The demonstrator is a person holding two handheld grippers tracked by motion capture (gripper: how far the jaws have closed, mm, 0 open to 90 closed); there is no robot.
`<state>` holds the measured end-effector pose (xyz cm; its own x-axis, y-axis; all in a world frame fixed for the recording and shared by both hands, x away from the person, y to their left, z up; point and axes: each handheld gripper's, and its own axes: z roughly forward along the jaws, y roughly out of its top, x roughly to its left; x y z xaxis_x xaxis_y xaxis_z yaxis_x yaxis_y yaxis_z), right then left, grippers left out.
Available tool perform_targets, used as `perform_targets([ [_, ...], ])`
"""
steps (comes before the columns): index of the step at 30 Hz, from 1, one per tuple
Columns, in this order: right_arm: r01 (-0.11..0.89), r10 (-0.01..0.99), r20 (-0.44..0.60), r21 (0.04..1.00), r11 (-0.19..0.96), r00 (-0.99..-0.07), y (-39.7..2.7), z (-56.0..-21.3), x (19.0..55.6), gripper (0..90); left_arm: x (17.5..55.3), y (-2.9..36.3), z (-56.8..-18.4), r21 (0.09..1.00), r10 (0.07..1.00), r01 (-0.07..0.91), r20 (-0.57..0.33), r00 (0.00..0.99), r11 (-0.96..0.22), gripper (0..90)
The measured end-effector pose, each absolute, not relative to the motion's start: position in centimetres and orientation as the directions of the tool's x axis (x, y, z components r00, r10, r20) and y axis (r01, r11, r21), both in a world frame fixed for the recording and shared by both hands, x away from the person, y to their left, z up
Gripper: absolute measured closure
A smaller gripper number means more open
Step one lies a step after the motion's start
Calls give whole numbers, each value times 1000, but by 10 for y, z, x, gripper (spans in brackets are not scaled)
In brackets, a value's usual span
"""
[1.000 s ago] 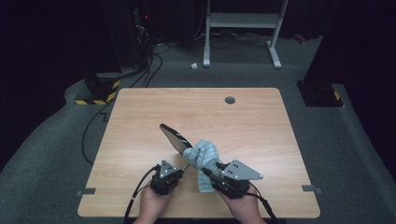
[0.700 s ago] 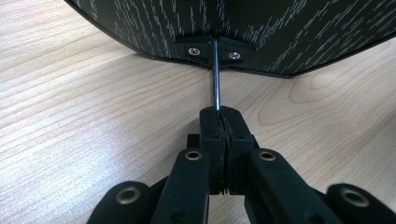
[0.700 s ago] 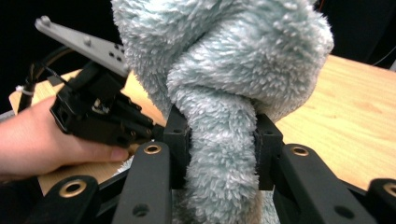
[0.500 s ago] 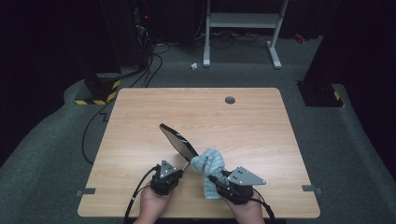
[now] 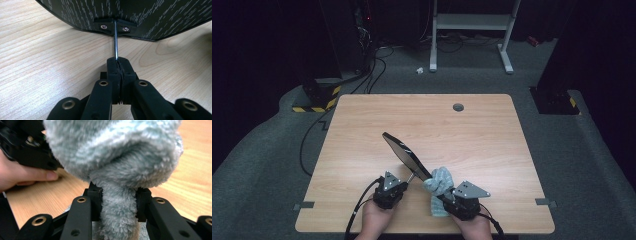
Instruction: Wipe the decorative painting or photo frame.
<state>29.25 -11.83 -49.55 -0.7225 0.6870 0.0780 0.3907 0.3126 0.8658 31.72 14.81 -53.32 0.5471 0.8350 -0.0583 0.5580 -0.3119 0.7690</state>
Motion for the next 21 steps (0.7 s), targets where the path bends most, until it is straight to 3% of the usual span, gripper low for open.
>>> perform_targets([
  [21, 526, 730, 106, 762, 377, -676, -107, -525, 328, 657, 317, 148, -533, 766, 833, 564, -69, 549, -309, 886],
])
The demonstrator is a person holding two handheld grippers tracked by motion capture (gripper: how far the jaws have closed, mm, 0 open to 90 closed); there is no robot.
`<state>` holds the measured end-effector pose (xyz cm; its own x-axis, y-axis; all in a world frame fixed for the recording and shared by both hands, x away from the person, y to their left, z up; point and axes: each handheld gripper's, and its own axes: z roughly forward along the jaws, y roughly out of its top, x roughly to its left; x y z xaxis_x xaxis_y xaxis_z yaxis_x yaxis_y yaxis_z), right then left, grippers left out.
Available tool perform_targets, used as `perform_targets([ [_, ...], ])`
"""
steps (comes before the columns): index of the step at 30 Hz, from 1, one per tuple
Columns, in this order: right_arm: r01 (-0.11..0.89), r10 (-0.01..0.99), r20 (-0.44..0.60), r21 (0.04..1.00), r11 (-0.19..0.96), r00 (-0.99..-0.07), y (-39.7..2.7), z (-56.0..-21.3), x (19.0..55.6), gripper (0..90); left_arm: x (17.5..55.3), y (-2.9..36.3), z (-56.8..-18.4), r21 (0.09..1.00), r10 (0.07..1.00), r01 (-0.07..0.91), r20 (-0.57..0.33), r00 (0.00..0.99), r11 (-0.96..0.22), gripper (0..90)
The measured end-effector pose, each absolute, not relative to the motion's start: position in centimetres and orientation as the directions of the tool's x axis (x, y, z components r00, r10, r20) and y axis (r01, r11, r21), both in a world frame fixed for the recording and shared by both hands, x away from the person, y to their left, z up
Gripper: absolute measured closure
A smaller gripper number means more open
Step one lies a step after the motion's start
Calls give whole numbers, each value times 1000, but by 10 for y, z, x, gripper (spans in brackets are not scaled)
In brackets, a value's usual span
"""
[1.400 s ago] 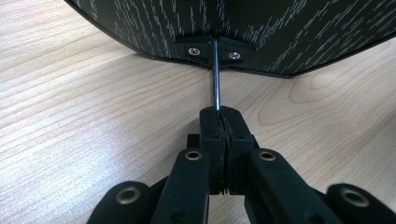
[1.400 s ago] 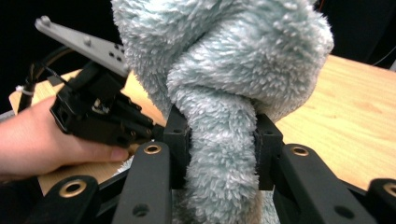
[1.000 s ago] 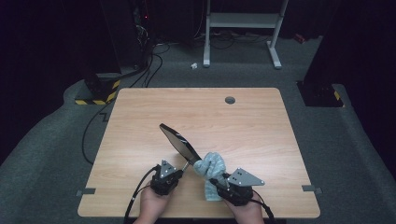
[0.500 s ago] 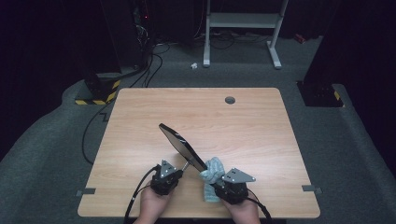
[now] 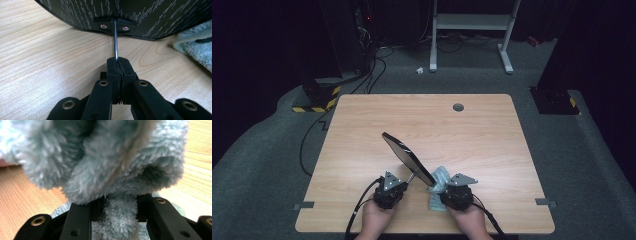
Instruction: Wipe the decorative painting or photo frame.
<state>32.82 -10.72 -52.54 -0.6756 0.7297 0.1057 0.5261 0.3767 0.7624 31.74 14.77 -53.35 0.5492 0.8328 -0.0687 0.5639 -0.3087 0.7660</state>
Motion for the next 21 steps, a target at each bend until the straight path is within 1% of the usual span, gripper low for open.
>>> perform_targets([
  [4, 511, 725, 116, 784, 353, -679, -113, -517, 319, 657, 317, 147, -533, 766, 833, 561, -62, 550, -313, 886],
  [7, 490, 723, 117, 807, 331, -681, -120, -507, 309, 657, 317, 146, -533, 767, 832, 549, -36, 554, -333, 886],
  [13, 425, 703, 117, 860, 281, -702, -124, -482, 288, 657, 317, 146, -533, 768, 832, 546, -32, 554, -334, 886],
  [18, 353, 688, 88, 900, 255, -720, -118, -457, 283, 656, 316, 145, -533, 769, 833, 545, -29, 553, -335, 886],
  [21, 333, 687, 72, 908, 254, -723, -117, -451, 284, 655, 316, 145, -533, 769, 832, 543, -26, 554, -338, 886],
])
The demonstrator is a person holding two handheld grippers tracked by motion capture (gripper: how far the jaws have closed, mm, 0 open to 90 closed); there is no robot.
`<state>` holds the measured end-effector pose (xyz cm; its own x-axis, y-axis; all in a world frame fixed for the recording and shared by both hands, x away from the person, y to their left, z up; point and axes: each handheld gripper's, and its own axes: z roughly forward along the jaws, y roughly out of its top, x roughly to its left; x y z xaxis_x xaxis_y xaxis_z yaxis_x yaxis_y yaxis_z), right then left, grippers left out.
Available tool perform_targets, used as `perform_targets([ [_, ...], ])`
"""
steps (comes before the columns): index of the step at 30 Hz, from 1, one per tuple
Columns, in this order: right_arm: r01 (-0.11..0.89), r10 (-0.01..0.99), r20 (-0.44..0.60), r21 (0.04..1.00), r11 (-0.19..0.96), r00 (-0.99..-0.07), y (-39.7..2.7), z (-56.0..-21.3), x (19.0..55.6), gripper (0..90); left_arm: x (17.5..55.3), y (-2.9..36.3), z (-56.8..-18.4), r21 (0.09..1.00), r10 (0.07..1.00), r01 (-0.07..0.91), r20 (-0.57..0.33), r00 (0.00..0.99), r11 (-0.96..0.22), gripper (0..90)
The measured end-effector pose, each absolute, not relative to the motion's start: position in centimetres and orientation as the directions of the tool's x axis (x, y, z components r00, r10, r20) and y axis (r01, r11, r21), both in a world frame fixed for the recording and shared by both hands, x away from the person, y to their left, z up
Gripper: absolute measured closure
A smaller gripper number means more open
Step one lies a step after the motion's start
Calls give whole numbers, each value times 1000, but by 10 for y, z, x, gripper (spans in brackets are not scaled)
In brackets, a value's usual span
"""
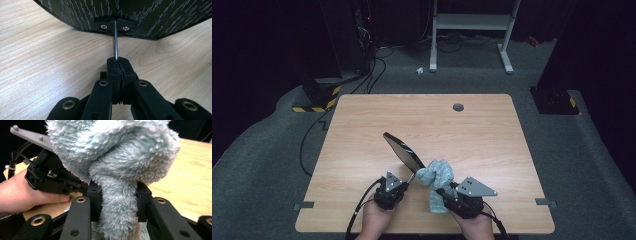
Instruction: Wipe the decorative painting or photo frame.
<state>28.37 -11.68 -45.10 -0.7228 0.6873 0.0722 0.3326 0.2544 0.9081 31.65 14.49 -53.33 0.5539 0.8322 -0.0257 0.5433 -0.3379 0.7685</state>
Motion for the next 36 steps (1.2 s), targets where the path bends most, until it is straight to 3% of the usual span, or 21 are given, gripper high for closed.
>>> perform_targets([
  [8, 371, 700, 80, 887, 274, -709, -118, -471, 283, 654, 316, 145, -533, 768, 832, 545, -29, 554, -336, 886],
  [19, 513, 737, 133, 798, 318, -663, -112, -526, 311, 655, 317, 145, -533, 768, 832, 547, -34, 554, -333, 886],
  [36, 492, 715, 139, 812, 314, -685, -118, -511, 293, 654, 317, 145, -533, 768, 830, 544, -29, 558, -339, 886],
])
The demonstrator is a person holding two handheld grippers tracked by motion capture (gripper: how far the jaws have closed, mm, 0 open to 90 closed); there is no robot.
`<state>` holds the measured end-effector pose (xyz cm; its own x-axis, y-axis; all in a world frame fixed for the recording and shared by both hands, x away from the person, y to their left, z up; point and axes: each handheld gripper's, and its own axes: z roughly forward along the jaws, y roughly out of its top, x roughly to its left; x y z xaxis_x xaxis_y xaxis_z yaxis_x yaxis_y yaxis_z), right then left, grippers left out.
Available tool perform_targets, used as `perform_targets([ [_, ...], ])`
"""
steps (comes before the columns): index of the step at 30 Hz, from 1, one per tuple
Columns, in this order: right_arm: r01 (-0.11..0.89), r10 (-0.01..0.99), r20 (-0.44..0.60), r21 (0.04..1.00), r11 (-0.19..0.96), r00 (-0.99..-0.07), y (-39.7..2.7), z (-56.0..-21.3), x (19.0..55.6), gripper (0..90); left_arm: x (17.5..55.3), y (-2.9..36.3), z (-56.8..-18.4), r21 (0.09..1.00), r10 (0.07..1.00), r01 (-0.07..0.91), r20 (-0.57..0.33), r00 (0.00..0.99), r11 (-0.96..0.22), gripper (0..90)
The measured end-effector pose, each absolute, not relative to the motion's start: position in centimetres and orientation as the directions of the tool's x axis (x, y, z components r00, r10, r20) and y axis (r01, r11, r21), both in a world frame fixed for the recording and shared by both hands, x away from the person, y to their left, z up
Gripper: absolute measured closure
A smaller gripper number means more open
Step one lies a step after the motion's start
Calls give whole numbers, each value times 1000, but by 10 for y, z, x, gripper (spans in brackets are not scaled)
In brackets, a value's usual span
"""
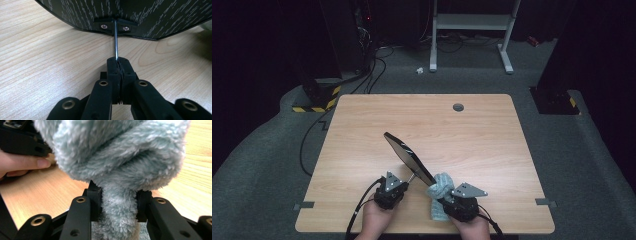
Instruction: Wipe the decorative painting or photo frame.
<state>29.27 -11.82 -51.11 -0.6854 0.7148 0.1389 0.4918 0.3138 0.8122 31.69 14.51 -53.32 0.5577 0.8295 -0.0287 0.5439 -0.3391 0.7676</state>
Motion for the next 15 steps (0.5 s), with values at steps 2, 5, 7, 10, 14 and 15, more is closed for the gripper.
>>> perform_targets([
  [2, 491, 714, 138, 813, 314, -686, -117, -511, 291, 654, 317, 145, -533, 767, 829, 542, -24, 559, -343, 886],
  [5, 496, 718, 135, 807, 320, -683, -115, -512, 296, 654, 317, 145, -533, 767, 829, 542, -23, 559, -343, 886],
  [7, 513, 725, 138, 793, 327, -675, -112, -514, 304, 653, 317, 145, -533, 767, 829, 541, -23, 559, -344, 886],
  [10, 540, 732, 143, 770, 340, -666, -109, -517, 315, 650, 317, 145, -533, 767, 830, 544, -28, 557, -339, 886],
  [14, 554, 738, 135, 751, 359, -661, -106, -520, 325, 649, 317, 145, -533, 768, 832, 546, -32, 554, -335, 884],
  [15, 556, 738, 134, 748, 362, -661, -106, -521, 327, 650, 317, 145, -533, 768, 832, 546, -32, 554, -334, 884],
])
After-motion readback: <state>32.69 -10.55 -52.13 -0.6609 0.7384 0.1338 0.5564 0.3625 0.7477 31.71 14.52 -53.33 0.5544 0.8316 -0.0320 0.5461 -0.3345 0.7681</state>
